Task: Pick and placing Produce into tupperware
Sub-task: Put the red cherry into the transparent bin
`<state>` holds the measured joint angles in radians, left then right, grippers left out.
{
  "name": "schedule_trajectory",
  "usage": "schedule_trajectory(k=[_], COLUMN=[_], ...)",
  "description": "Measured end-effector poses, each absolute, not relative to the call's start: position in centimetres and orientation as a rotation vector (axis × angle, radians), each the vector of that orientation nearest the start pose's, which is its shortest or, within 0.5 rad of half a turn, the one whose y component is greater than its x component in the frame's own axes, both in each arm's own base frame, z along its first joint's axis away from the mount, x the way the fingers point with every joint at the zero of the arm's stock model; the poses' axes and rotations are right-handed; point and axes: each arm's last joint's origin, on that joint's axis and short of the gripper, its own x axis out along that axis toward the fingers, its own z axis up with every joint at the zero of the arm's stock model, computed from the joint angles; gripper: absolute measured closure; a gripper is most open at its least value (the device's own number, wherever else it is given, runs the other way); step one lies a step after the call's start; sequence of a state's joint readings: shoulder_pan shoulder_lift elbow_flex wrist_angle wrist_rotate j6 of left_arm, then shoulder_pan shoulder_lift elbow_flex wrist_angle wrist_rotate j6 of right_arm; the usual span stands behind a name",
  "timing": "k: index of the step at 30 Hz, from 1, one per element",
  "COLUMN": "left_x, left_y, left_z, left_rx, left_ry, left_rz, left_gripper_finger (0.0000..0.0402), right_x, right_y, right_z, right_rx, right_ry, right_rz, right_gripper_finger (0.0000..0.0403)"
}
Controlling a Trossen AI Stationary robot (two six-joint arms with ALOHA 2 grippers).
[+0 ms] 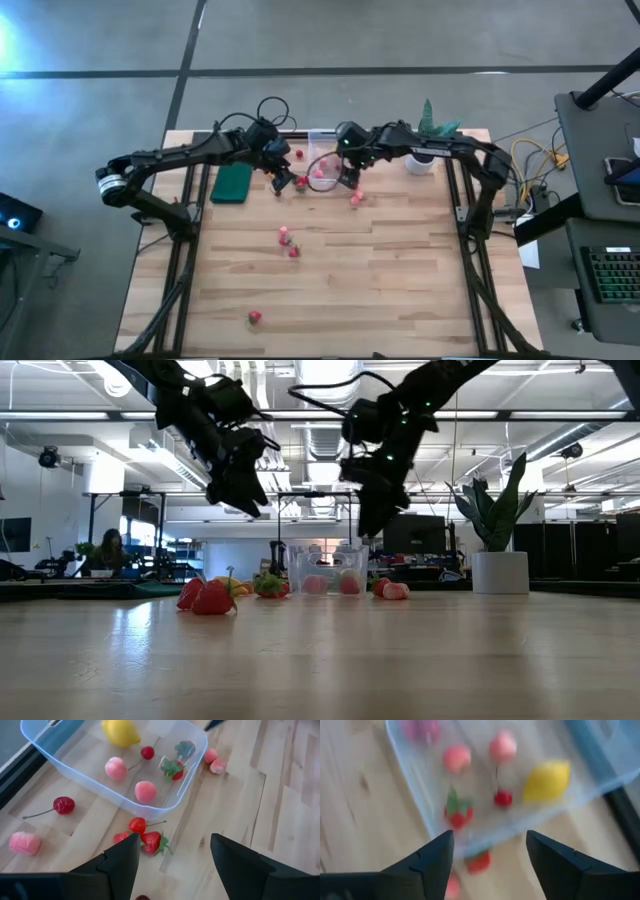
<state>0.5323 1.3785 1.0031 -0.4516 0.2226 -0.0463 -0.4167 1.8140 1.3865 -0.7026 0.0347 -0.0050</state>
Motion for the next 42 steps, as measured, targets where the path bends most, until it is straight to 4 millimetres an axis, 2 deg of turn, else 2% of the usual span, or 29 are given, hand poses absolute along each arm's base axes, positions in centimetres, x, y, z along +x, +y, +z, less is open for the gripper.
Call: schedule_trajectory(k=[5, 8, 15, 20, 23, 32, 42], left_x=[24.8, 24.6, 22.9, 22.0, 21.8, 21.6, 21.9], left_y=[13.9, 13.8, 13.0, 12.3, 12.1, 11.9, 12.1], left_z=[25.7, 24.9, 20.4, 17.9, 17.0, 15.8, 15.6], left_rx=[-0.312, -0.272, -0.16, -0.173, -0.157, 0.047, 0.061], left_ry=[0.77, 0.802, 0.967, 1.023, 1.009, 0.961, 0.945], left_rz=[0.294, 0.291, 0.262, 0.237, 0.234, 0.151, 0.152], left_gripper_finger=[0.0174, 0.0174, 0.0174, 0.0174, 0.0174, 0.0174, 0.0174], right_x=[31.1, 29.9, 27.9, 26.7, 26.4, 26.4, 26.6], right_y=[-13.7, -12.9, -11.4, -10.9, -10.9, -10.8, -10.8], right_z=[20.5, 19.4, 19.4, 19.9, 20.3, 20.7, 21.0], right_rx=[0.289, 0.334, 0.383, 0.409, 0.423, 0.409, 0.421], right_ry=[1.183, 1.194, 1.12, 1.071, 1.04, 1.008, 0.982], right_rz=[-0.414, -0.441, -0.483, -0.552, -0.577, -0.599, -0.631], right_gripper_finger=[0.0162, 0.0167, 0.017, 0.017, 0.017, 0.017, 0.017])
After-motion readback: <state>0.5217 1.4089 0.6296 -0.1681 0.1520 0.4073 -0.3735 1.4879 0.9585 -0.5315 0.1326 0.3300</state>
